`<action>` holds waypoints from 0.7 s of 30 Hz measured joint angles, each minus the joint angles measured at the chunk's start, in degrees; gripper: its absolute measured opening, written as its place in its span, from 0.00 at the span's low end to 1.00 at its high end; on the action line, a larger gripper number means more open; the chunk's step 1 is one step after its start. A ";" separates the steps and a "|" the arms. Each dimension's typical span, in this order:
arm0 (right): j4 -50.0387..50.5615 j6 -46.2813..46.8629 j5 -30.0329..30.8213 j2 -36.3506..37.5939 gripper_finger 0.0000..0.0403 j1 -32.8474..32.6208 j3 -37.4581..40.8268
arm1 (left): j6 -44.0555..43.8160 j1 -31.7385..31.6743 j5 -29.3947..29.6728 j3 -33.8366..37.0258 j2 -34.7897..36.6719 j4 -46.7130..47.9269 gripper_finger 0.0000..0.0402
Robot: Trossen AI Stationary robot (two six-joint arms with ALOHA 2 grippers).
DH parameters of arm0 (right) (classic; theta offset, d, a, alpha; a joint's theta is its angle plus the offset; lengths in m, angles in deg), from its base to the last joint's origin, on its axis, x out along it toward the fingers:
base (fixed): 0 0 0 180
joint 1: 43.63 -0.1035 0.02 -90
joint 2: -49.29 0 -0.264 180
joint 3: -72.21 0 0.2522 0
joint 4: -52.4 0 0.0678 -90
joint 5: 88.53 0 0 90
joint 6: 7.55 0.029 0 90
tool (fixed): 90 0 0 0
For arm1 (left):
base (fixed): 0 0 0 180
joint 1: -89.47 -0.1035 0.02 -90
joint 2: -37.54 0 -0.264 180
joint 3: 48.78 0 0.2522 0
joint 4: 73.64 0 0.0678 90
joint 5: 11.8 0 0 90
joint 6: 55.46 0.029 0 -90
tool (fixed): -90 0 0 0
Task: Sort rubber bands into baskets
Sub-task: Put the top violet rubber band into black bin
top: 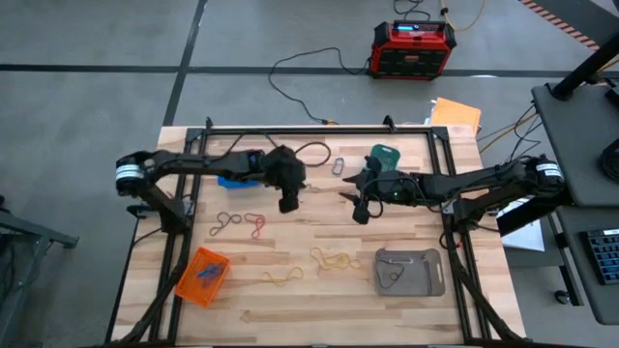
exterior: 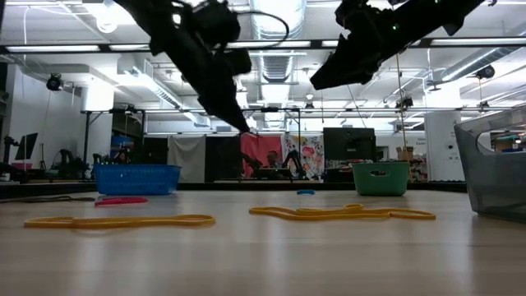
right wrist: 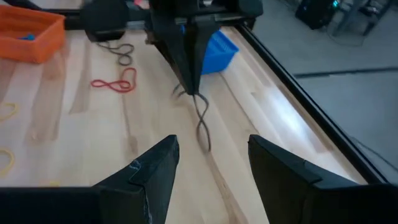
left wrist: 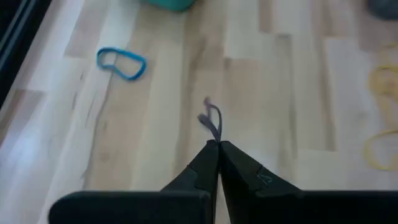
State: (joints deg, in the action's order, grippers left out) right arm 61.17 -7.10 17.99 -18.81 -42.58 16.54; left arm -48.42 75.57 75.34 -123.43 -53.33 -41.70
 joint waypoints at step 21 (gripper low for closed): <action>-14.20 -2.49 -3.27 -16.04 0.48 -3.69 -4.76 | -3.59 10.02 0.26 2.23 4.39 -8.59 0.00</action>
State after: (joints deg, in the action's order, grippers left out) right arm 46.97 -9.59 14.72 -34.85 -46.27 11.77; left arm -52.01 85.59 75.61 -121.20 -48.95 -50.29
